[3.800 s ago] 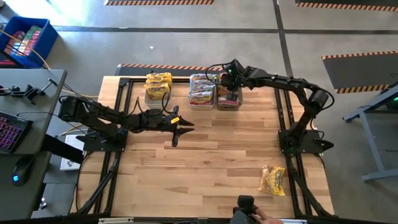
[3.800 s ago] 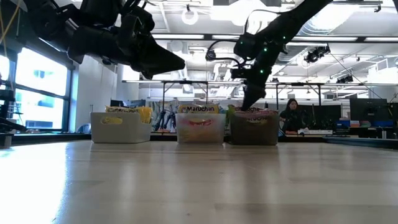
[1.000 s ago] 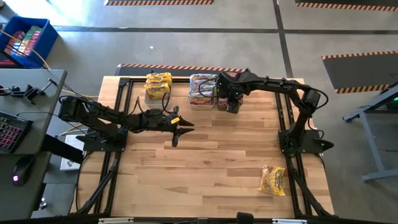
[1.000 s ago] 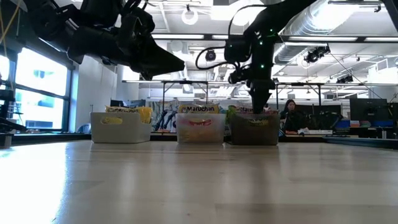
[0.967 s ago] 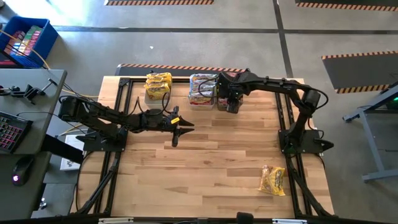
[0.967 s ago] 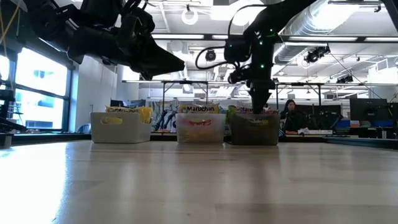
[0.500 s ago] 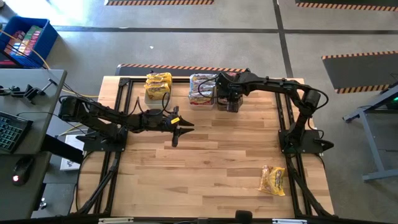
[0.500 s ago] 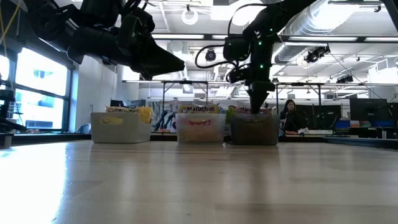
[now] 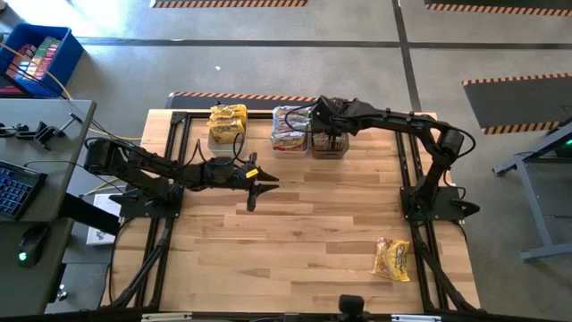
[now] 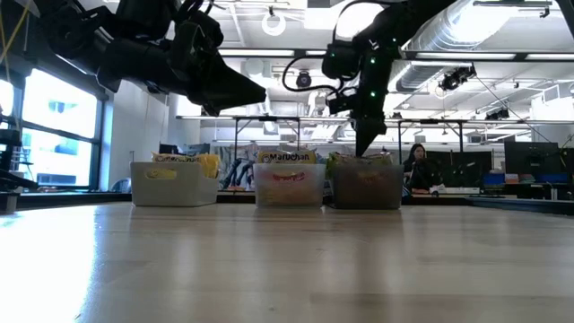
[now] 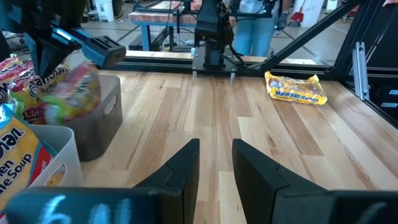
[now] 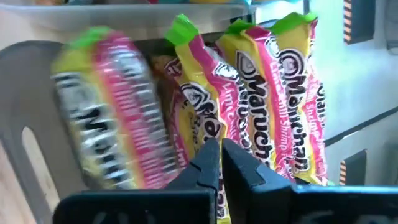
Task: Sort Maruchan noodles
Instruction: Adjust the green noodle packs on the transparent black bin
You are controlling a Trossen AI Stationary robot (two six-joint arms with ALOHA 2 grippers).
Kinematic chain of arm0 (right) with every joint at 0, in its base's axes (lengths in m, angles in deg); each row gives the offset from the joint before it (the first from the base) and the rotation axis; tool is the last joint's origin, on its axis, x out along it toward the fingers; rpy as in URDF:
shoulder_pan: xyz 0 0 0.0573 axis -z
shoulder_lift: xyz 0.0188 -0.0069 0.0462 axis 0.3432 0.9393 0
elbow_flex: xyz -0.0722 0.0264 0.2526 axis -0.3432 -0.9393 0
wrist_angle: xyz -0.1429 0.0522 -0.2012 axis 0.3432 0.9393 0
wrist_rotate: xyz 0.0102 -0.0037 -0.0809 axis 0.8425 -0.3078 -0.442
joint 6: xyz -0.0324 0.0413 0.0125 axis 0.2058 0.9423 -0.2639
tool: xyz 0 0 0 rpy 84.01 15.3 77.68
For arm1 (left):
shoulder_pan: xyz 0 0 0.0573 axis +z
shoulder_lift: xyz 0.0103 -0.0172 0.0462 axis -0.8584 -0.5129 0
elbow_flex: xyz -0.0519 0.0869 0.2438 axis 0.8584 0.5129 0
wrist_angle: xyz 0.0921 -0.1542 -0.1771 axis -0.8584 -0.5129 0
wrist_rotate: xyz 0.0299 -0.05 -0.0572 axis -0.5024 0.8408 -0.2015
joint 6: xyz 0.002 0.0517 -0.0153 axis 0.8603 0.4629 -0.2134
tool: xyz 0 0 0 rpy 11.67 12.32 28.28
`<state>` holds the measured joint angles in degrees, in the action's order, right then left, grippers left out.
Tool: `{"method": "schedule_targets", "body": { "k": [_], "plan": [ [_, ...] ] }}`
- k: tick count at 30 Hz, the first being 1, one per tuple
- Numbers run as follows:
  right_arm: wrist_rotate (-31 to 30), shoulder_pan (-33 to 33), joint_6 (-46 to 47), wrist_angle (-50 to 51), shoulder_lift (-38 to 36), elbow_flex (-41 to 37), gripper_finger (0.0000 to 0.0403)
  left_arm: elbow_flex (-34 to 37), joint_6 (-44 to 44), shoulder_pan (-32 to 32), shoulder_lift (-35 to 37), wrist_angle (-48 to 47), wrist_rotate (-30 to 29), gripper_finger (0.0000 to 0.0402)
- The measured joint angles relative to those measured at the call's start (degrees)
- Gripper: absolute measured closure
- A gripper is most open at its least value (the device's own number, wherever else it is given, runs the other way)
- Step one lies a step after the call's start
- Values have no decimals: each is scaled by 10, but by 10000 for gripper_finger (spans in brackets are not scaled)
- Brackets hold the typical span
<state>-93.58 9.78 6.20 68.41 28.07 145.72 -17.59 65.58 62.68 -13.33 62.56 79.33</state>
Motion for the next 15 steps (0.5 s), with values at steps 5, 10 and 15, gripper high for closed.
{"method": "schedule_targets", "body": {
  "k": [5, 10, 15],
  "plan": [
    [46, 9, 12, 10, 15, 0, 403, 0, 0, 0, 0, -3, 0, 314],
    [16, 9, 11, 9, 13, 0, 403, 0, -1, 0, 0, -3, 0, 314],
    [1, -3, 26, 43, -17, 0, 397, 0, 0, 0, 0, -3, 0, 314]
  ]
}}
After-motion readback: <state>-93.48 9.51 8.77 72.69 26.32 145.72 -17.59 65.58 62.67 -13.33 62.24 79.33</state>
